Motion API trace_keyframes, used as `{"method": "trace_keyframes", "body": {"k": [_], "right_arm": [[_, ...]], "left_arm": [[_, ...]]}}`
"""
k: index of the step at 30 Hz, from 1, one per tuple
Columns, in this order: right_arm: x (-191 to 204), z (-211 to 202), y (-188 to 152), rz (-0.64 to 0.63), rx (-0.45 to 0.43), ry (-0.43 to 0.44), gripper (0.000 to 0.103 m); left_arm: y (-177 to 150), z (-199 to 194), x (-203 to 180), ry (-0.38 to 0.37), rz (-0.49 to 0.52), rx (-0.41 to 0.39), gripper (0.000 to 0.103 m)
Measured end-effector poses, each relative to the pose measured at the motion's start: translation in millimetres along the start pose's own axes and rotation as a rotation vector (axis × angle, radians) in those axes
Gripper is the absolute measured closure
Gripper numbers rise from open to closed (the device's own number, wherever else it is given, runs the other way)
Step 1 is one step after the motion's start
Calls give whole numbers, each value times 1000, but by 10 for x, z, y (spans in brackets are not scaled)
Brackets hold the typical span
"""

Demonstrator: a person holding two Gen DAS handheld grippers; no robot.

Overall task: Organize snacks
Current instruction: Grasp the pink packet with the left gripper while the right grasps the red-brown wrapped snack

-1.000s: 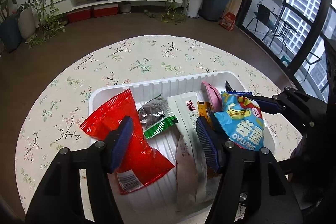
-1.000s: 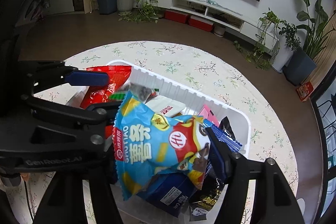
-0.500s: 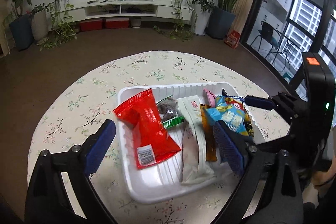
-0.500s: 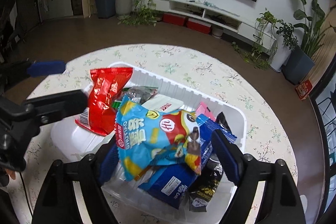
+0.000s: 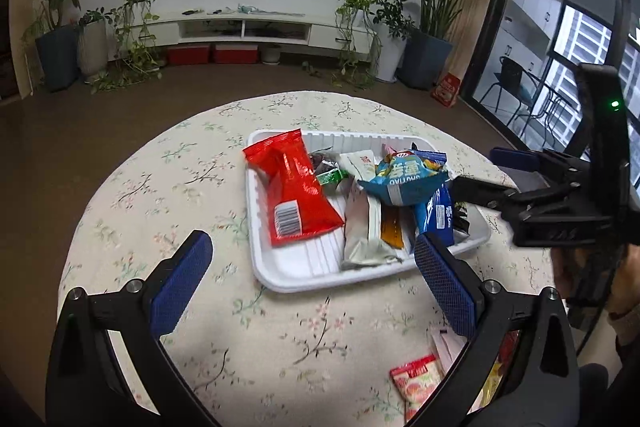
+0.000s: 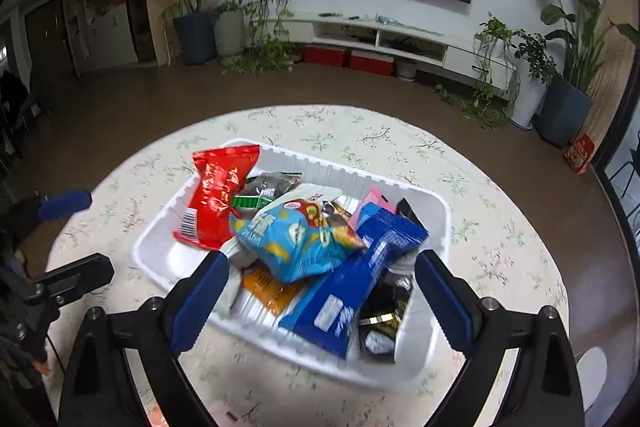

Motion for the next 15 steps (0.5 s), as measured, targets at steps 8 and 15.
{"method": "trace_keyframes", "body": {"k": [8, 15], "right_arm": [[-354, -782, -892, 337, -125, 126, 2], [-435, -870, -1623, 500, -93, 57, 19]], "left_arm": [[-490, -410, -40, 6, -42, 23, 0], [-858, -490, -408, 2, 9, 156, 1]]}}
Point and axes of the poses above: each gripper's, at about its wrist camera, not at the fingertips, and z roughly the way its jaws point, x to its left, y to its top, the point moved 2 cm from there along z, roughly the way its jaws point, and after that the axes turned 9 degrees about y, right-handed, at the moved point
